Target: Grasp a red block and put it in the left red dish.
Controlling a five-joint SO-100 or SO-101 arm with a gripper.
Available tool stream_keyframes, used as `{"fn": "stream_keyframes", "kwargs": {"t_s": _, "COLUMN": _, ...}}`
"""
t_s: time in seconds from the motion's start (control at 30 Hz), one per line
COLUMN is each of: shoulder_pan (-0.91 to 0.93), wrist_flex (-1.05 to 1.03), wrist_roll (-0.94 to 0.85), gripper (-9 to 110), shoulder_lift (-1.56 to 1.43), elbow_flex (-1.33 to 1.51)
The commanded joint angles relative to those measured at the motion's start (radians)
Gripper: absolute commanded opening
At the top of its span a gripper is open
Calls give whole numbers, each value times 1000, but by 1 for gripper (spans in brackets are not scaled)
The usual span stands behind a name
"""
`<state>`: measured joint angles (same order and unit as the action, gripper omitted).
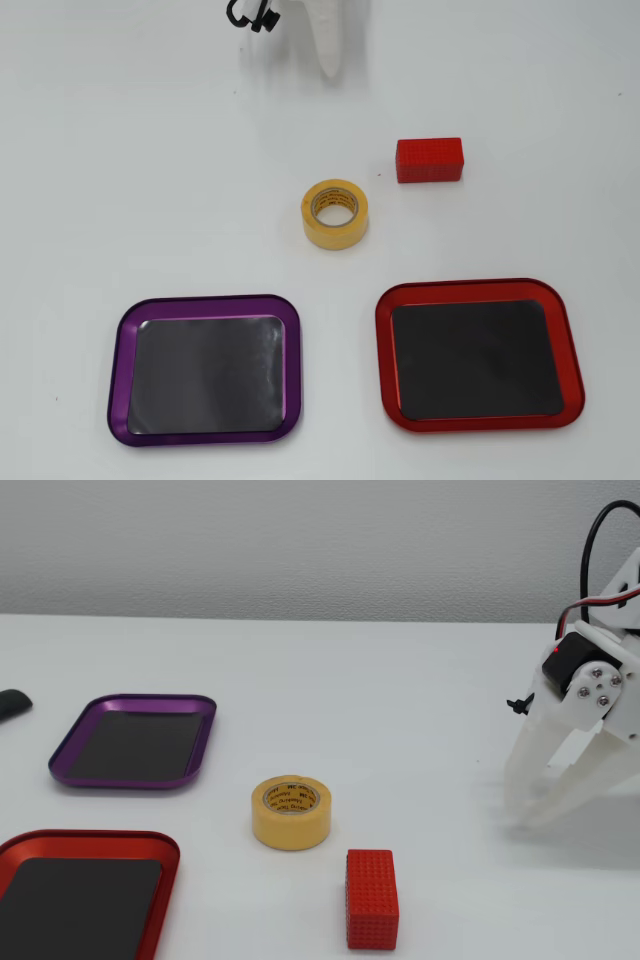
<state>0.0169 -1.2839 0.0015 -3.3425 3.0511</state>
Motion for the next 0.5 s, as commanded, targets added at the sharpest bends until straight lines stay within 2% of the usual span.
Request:
{"fn": "stream_keyframes", "kwargs": {"t_s": 0.0, "shoulder_pan": 6, "wrist_flex": 18, "wrist_roll": -5, "gripper": 0, "shoulder_lift": -117, "elbow_flex": 5}}
{"fn": "stream_keyframes", "kwargs": {"t_s": 0.47, "shoulder_pan": 14, "wrist_flex": 18, "wrist_roll": -6, "gripper": 0, "shoulder_lift": -115, "elbow_flex": -8}}
